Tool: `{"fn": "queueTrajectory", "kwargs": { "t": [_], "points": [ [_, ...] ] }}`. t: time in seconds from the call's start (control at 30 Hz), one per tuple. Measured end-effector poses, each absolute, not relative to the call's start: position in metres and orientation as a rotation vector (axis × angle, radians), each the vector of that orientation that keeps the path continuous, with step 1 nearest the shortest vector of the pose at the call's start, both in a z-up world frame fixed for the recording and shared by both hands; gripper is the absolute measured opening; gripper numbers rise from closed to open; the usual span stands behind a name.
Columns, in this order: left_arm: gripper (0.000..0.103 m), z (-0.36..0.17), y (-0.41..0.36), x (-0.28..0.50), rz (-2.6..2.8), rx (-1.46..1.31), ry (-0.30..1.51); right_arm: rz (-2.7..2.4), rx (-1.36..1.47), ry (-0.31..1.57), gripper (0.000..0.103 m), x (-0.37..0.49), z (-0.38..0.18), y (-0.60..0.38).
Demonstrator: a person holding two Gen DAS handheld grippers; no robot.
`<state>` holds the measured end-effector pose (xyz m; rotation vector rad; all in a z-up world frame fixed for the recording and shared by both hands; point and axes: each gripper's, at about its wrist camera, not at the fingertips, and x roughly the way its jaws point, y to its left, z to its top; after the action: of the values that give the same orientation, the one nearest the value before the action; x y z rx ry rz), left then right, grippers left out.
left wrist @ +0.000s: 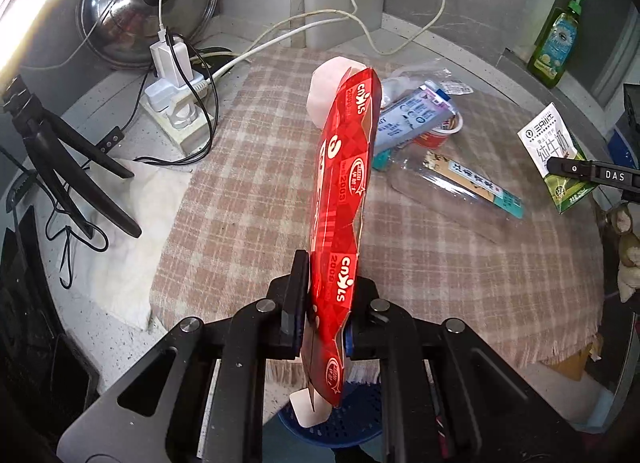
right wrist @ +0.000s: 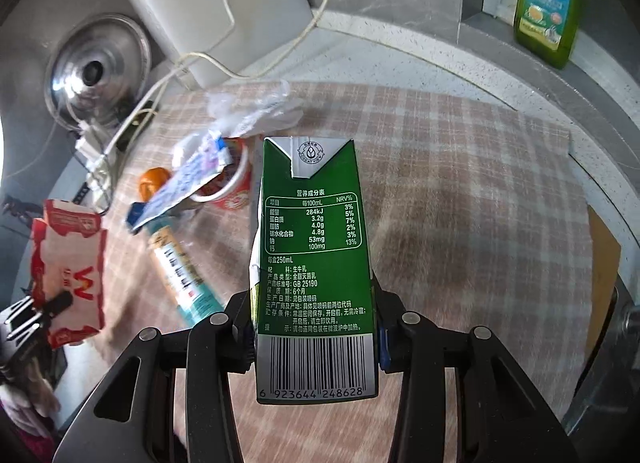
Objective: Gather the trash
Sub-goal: 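Lift the red pack with the left tool while the right tool carries the carton toward the basket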
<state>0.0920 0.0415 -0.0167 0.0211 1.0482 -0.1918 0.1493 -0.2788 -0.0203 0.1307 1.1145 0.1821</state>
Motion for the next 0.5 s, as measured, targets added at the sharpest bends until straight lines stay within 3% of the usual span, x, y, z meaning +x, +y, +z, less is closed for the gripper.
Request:
{"fn": "queueTrajectory", "kwargs": {
  "t": [0.5],
  "points": [
    [0.012,-0.014,0.055,0.012,-0.229,-0.037,1.045,0.306,0.155,1.072,0.041,0.060,0.006,-0.233]
  ]
}}
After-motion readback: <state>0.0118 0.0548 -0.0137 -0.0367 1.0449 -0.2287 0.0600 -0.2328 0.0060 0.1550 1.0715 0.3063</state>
